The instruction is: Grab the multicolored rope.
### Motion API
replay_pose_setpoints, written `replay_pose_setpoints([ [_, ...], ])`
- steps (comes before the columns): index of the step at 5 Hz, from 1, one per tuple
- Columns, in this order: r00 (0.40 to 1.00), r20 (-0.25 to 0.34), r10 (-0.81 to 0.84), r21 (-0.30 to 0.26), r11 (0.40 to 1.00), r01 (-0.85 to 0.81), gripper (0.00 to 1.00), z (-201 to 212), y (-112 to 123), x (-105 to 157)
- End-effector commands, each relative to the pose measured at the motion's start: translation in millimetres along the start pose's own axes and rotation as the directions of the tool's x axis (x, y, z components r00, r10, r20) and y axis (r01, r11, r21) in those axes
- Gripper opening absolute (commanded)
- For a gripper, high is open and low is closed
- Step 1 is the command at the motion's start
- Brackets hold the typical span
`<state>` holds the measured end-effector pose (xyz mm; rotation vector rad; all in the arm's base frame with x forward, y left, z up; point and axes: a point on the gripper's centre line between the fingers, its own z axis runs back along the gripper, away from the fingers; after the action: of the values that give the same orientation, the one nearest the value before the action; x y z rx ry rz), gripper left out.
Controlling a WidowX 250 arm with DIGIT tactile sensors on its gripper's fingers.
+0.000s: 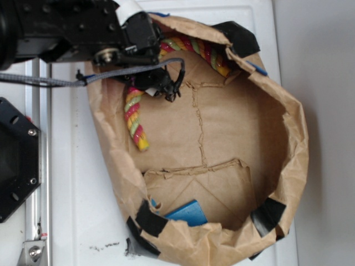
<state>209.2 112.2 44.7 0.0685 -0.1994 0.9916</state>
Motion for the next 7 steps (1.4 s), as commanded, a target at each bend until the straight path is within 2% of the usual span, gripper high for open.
replay_pose_setpoints([
  [1, 0.999, 0.017, 0.031, -0.008, 0.999, -0.031, 1.0, 10, -10, 18],
  [4, 0.999, 0.007, 0.041, 0.024, 0.999, -0.042, 1.0, 4, -3, 26],
  [5, 0.999, 0.025, 0.048, 0.127, 0.991, -0.05, 1.0, -4, 4, 18],
  [6, 0.998, -0.003, 0.065, 0.197, 0.978, -0.063, 1.0, -14, 7, 12],
  [7, 0.996, -0.08, 0.025, 0.085, 0.996, -0.019, 1.0, -20, 6, 8],
])
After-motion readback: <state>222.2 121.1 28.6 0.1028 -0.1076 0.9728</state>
